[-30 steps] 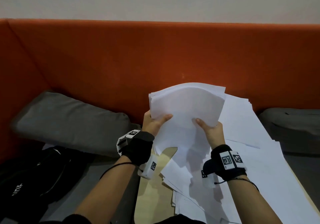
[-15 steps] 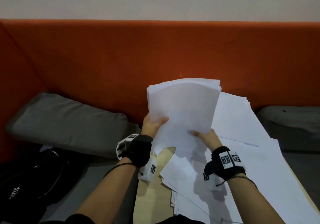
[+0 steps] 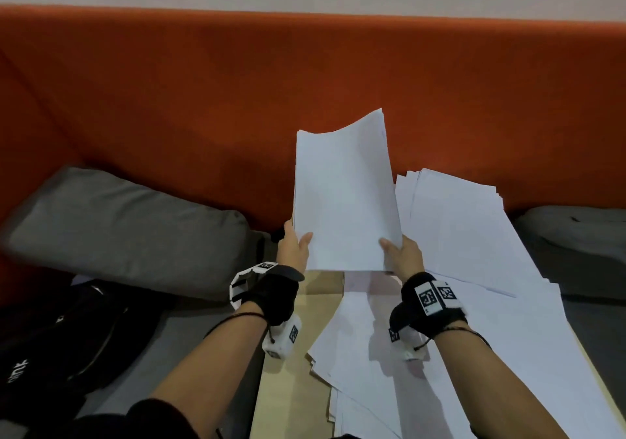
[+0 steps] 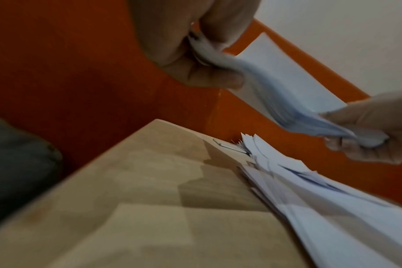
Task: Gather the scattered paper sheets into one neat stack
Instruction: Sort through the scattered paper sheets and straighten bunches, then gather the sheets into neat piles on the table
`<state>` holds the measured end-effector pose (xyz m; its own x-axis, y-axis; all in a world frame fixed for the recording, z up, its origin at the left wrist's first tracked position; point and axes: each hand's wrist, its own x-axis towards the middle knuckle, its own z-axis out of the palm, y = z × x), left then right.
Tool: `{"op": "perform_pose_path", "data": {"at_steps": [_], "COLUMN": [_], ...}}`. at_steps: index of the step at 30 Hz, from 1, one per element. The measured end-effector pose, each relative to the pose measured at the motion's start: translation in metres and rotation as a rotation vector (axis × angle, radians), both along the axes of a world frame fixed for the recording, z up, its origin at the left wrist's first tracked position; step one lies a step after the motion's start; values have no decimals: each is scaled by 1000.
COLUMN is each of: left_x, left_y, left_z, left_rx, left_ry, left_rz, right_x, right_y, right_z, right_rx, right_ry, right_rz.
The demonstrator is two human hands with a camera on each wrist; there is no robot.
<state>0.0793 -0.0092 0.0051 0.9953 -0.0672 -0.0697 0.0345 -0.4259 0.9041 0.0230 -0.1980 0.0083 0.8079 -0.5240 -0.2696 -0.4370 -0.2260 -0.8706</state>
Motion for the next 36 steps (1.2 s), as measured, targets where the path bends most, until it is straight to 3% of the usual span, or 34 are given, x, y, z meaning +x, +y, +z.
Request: {"op": "perform_pose_path", "data": {"at_steps": [6, 13, 16, 19, 23, 26, 31, 36], "left_x": [39, 51, 55, 58, 55, 52, 37, 1], "left_y": [-7, -12, -13, -14, -19, -26, -36, -41], "left_z": [0, -46, -54, -54, -53, -48, -32, -11], "left_rx": [284, 486, 715, 933, 1087, 1097, 954, 835], "left_ry": [15, 141, 169, 106, 1, -12, -24, -79], "left_rz": [-59, -104, -153, -204, -380, -463, -543, -668], "right_x": [39, 44, 47, 50, 49, 43, 21, -24], "right_y": [0, -3, -2, 0, 1, 1, 3, 11], "right_z": [-7, -36, -40, -38, -36, -31, -16, -4], "right_rx": [22, 7, -89, -124, -263, -306, -407, -405], "right_ry": [98, 245, 330, 363, 397, 413, 453, 367], "right_rz": [4, 35, 98, 96, 160, 183, 232, 325]}}
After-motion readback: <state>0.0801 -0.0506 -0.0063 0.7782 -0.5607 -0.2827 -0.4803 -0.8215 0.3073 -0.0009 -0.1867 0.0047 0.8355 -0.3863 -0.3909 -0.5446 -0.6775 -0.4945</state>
